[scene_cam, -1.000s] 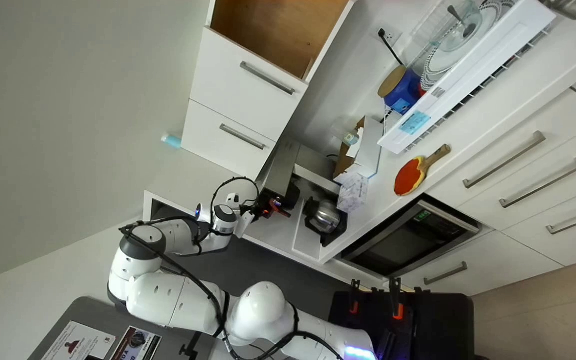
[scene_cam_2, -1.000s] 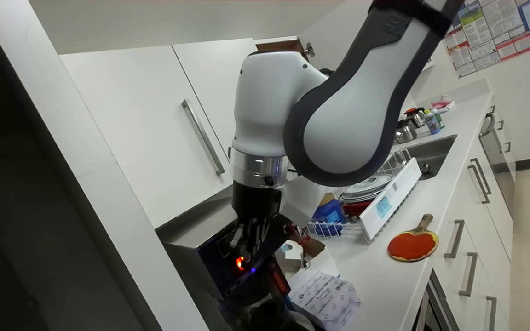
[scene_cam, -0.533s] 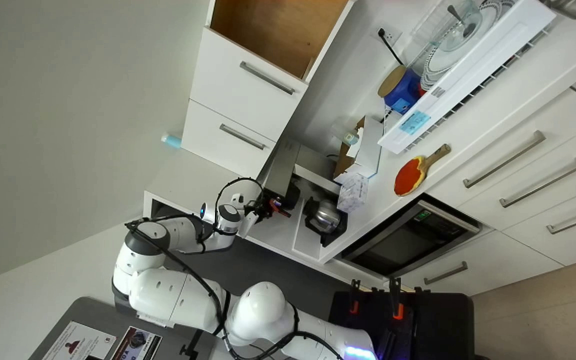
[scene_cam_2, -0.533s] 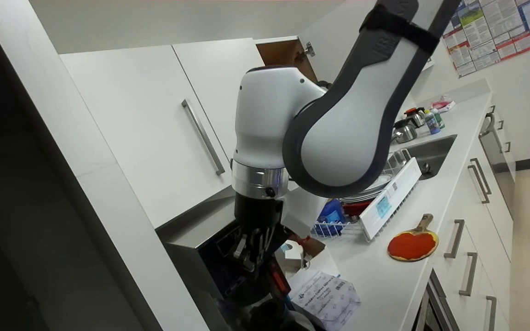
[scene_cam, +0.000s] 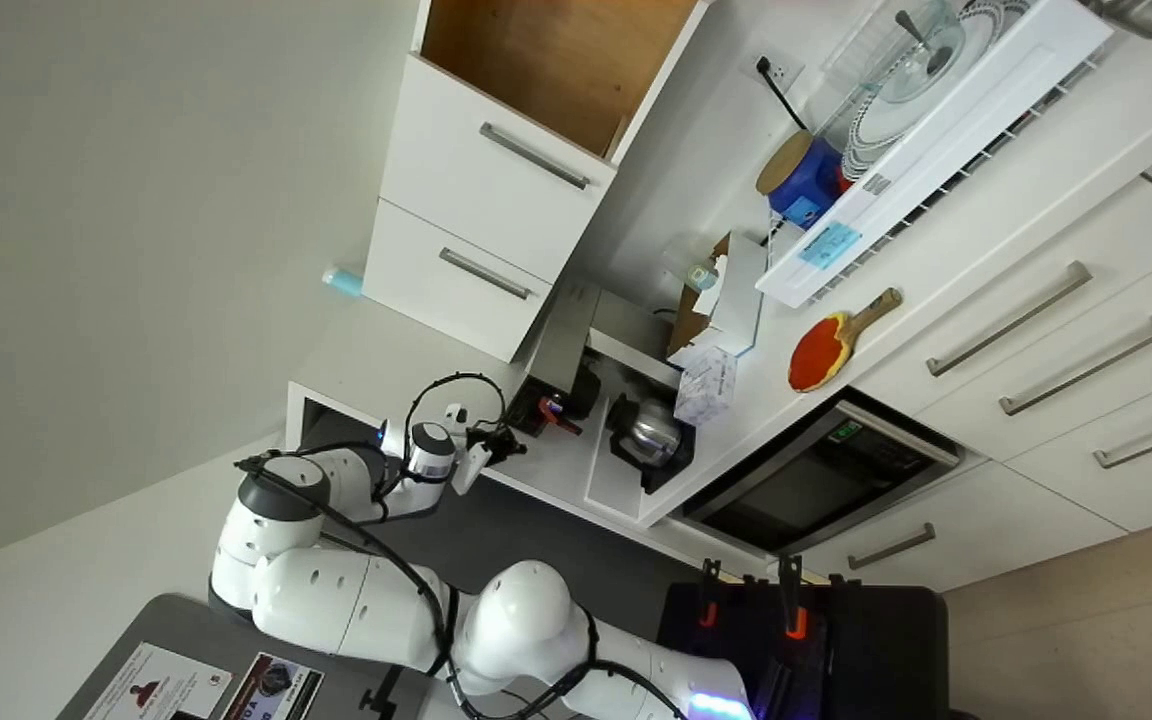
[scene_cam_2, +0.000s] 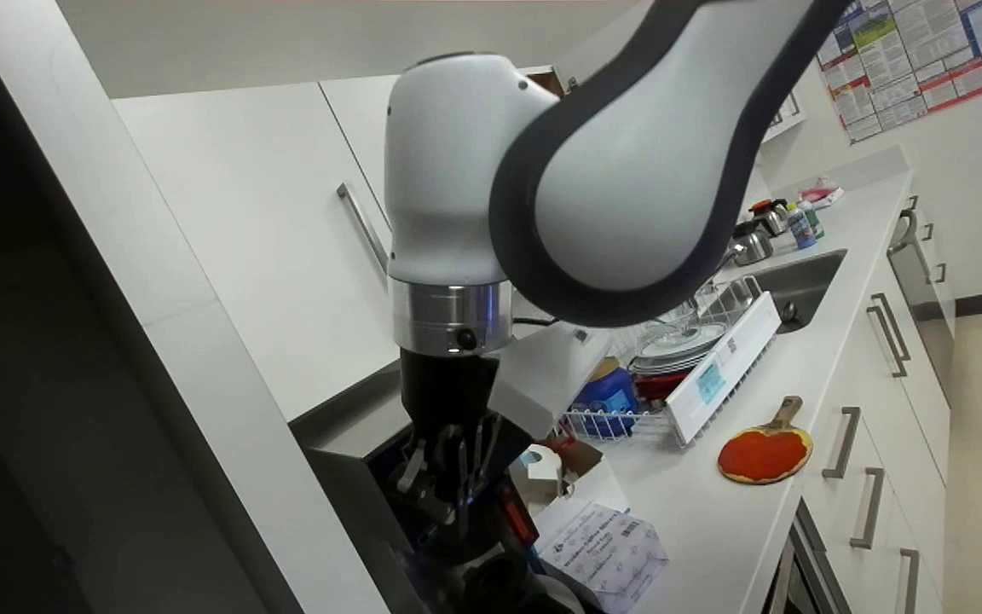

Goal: Turn off the switch on the coffee machine

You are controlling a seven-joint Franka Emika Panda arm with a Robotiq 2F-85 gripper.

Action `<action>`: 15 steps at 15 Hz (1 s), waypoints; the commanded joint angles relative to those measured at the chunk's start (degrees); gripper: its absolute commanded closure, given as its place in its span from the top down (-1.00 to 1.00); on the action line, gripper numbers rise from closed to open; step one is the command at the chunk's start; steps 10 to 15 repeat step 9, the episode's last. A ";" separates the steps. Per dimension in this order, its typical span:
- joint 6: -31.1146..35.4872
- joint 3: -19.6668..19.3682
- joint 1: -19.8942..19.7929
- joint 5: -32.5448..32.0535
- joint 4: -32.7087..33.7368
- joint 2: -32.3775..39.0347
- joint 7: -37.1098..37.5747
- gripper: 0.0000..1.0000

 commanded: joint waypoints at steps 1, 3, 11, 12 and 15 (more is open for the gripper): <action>-14.01 1.21 0.83 4.37 1.69 -5.33 3.48 -1.00; -21.19 1.48 0.46 5.40 2.34 -7.53 5.79 -1.00; -28.97 0.44 0.16 10.87 2.03 -10.38 6.11 -1.00; -28.97 0.44 0.16 10.87 2.03 -10.38 6.11 -1.00; -28.97 0.44 0.16 10.87 2.03 -10.38 6.11 -1.00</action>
